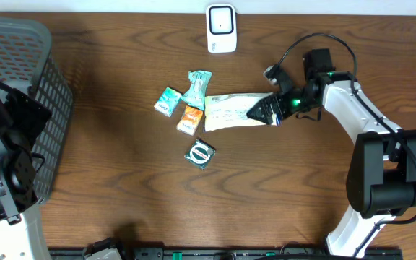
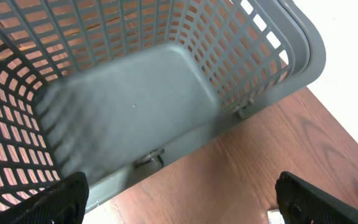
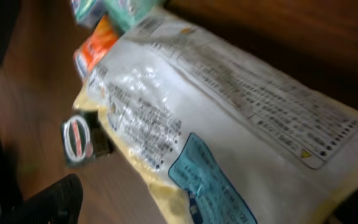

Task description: Scan the item barcode

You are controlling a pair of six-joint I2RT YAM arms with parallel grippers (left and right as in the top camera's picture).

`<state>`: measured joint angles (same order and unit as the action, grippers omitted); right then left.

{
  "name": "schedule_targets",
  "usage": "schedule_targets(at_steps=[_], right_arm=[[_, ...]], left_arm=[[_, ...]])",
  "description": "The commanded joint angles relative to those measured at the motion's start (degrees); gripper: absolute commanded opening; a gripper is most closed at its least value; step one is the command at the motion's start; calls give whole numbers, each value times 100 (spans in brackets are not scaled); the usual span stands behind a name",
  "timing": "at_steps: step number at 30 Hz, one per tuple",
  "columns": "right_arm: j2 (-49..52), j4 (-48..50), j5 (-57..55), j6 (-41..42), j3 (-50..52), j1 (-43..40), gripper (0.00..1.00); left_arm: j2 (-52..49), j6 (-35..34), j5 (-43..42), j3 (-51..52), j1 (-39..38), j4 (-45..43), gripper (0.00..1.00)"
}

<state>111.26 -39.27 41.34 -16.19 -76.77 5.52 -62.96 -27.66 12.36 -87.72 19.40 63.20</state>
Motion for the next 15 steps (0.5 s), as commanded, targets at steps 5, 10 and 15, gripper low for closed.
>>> schedule_targets(at_steps=[5,10,15], right_arm=[[409,651,-1141,2017,-31,79,99],[920,890,-841,2964,-31,133,99],[1126,1115,184,3469,-31,227,99]], left_arm=[[-2,-48,33,-9,20,24,95],[-2,-50,33,-9,20,24,95],[-2,-48,33,-9,20,24,95]])
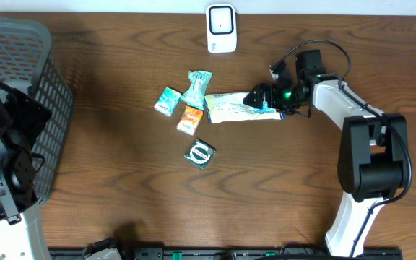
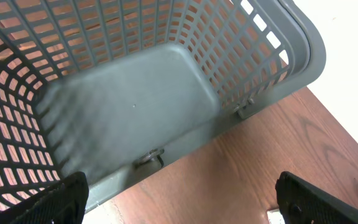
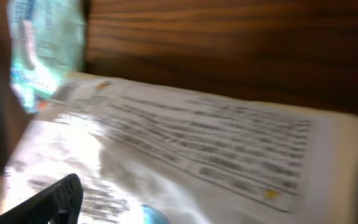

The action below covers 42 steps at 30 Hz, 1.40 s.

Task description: Scan the item barcode

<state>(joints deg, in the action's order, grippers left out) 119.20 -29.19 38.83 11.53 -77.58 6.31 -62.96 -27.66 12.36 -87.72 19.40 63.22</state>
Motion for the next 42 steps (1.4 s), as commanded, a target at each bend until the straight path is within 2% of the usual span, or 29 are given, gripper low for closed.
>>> schedule_targets(at_steps=[1,4,5,7,8,9,14,18,21,24,27,31,33,37,42], right_arm=[[343,188,411,802,50,179,99],[378,555,44,1606,50,378,97],[396,634,9,1655,50,435,84],[404,809,-13,1652,50,555,43],[404,885,-35,1652,50,588,26],[404,1040,-31,1641,50,632,1],[400,2094,1056,1515,44,527,1],[391,3886,2844,1670,44,212,1],[391,5536,4070,2358,44,-20,1],[391,7344,4710,3254,44,-162,1],[391,9014,4927,3895,44,-181,1],[391,11562,4625,5316,44,-223,1],[391,11761,4548,5512,44,-254,1],[391,11562,4494,5545,44,-245,1],[391,11414,3851,5661,44,-245,1]], left_arm=[[-2,-50,33,-9,20,24,95],[-2,-48,33,-9,20,22,95],[-2,-48,33,-9,20,22,95],[-2,-50,33,-9,20,22,95],[-2,-48,33,-9,20,22,95],[-2,-48,33,-11,20,22,95],[-2,-48,33,-9,20,22,95],[-2,-48,33,-9,20,22,95],[-2,-50,33,-9,20,22,95],[-2,-48,33,-9,20,22,95],[-2,-48,33,-9,20,22,95],[-2,-48,33,-9,20,22,95],[-2,-50,33,-11,20,22,95],[-2,-48,33,-9,20,22,95],[-2,-48,33,-9,20,22,95]])
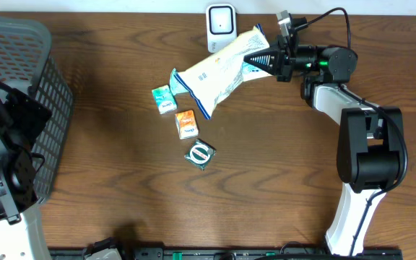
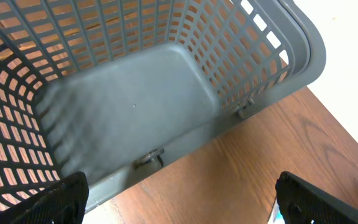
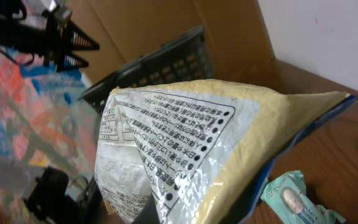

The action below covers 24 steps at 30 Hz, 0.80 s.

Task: Scan the item barcode
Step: 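Raise the yellow snack bag toward the scanner face with the right gripper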

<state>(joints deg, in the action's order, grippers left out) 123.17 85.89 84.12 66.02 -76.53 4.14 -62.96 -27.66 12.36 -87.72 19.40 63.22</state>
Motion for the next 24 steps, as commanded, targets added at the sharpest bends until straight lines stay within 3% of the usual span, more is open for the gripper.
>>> schedule_targets(at_steps=[1,5,13,24], right_arm=[[-7,-354,-953,208,-61,-28,1],[-7,-1340,-1849,-61,-61,-2,2],[-7,-1447,-1773,-828,-61,205,2],[-7,-1768,-1681,-1099,-61,269,1]], left_arm=[[-2,-48,33,-9,20,22,95],[-2,-48,33,-9,20,22,95],[-2,-50,33,-9,20,22,95],[-2,-48,33,-9,20,22,95]])
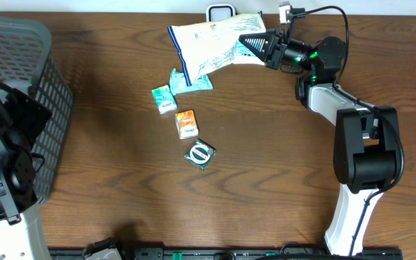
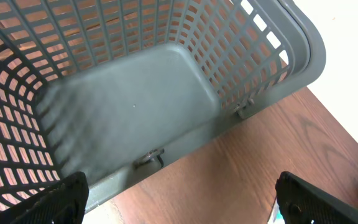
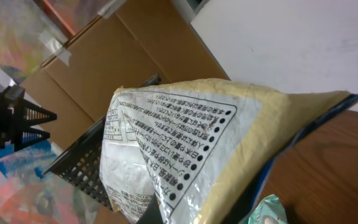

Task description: Scan the item barcode

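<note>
My right gripper (image 1: 255,43) is shut on one end of a large white and yellow snack bag (image 1: 211,42) with a blue edge. It holds the bag off the table at the back edge. The bag covers most of the white scanner (image 1: 221,10). In the right wrist view the bag's printed back (image 3: 179,143) fills the middle, with a dark finger (image 3: 161,214) under it. My left gripper (image 2: 179,208) stands open over the table beside the grey basket (image 2: 135,99), holding nothing.
Small packets lie on the table: a teal one (image 1: 196,81) just under the bag, a green one (image 1: 164,99), an orange one (image 1: 186,123) and a round dark one (image 1: 200,154). The grey basket (image 1: 16,65) stands at the far left by the left arm.
The right gripper has moved the bag farther back and up, from hanging over the teal packet to covering the scanner. The teal packet now shows. The left arm has not moved.
At first the bag lay flat on the table beside the small packets, with the right gripper at its right end. Shortly after, the gripper was at that same end. Later the bag hung in the air below the scanner, and now it is in front of the scanner.
</note>
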You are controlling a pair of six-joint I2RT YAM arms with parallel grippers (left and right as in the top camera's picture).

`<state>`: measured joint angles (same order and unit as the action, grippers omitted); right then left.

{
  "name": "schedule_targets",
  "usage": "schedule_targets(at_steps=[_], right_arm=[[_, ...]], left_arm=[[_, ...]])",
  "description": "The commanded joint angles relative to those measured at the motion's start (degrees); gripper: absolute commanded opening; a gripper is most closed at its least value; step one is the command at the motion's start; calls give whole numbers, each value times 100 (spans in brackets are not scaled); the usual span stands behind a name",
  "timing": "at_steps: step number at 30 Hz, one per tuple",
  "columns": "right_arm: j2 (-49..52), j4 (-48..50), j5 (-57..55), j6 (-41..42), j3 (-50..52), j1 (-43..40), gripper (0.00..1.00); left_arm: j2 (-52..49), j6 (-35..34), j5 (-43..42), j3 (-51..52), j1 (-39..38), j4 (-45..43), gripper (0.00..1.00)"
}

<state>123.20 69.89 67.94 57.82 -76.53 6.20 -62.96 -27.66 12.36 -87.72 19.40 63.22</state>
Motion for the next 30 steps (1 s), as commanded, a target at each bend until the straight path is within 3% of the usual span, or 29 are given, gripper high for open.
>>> schedule_targets(at_steps=[1,4,5,11,14,16,18,22,30], right_arm=[[-9,-411,-74,-444,-61,85,2],[-9,-1504,-345,-1025,-61,142,2],[-9,-2267,-750,-1261,-61,153,2],[-39,-3705,-1318,-1808,-251,-109,1],[-339,-5051,-1572,-2743,-446,-415,1],[-595,-6238,-2269,-3604,-570,-505,2],[-933,-7766,-3705,-4736,-813,-494,1],[-1316,-9200,-5676,-6234,-1239,-256,1],[-1360,-9825,-8961,-7766,-1523,555,1]], left_arm=[[-2,-48,33,-9,20,22,95],[-2,-48,33,-9,20,22,95],[-2,-50,33,-9,20,22,95],[-2,-50,33,-9,20,22,95],[-2,-48,33,-9,20,22,95],[-2,-48,33,-9,20,22,95],[-2,-50,33,-9,20,22,95],[-2,-50,33,-9,20,22,95],[-2,-48,33,-9,20,22,95]])
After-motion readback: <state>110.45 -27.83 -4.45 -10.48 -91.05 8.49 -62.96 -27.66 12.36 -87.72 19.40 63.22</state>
